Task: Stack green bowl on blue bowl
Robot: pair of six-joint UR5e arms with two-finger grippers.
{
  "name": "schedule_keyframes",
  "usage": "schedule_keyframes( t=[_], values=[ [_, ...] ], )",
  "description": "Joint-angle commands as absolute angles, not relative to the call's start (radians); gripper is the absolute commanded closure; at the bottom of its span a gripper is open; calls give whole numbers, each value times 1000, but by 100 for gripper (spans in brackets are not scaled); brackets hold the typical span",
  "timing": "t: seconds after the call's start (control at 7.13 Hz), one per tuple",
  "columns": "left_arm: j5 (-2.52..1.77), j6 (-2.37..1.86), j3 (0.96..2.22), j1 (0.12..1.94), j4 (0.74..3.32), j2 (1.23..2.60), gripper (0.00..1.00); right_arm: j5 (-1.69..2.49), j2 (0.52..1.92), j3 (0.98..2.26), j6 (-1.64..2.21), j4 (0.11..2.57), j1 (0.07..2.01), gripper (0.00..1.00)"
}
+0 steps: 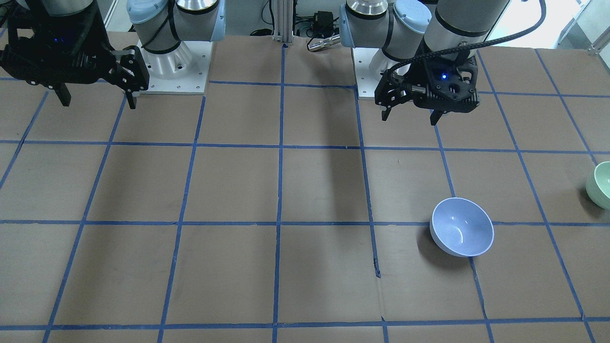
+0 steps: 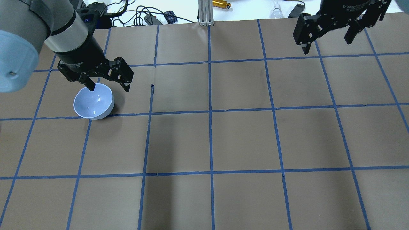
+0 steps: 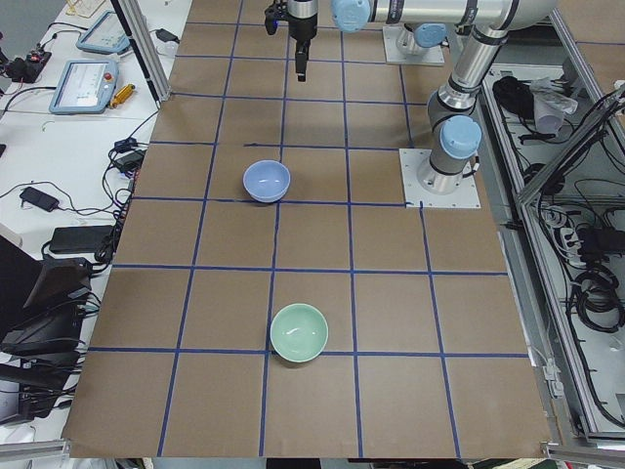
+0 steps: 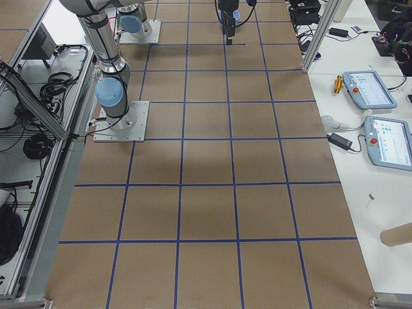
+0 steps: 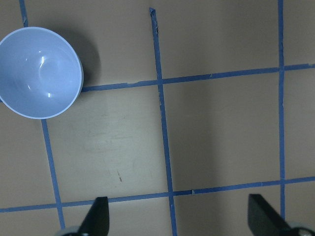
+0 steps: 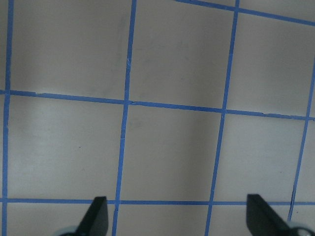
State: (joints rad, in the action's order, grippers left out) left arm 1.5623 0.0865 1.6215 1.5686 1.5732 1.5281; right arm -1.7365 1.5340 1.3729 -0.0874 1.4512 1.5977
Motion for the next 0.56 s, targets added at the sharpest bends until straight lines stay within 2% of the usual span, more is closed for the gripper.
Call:
schedule_keyframes(
  t=[0.0, 0.42],
  values=[
    [1563, 86, 1621, 1568, 1572, 1526, 0, -1736, 1534, 1373, -87, 1451, 1598, 0],
    [1565, 86, 1621, 1568, 1572, 1520, 0, -1736, 1534, 1373, -87, 1451, 1598, 0]
  ],
)
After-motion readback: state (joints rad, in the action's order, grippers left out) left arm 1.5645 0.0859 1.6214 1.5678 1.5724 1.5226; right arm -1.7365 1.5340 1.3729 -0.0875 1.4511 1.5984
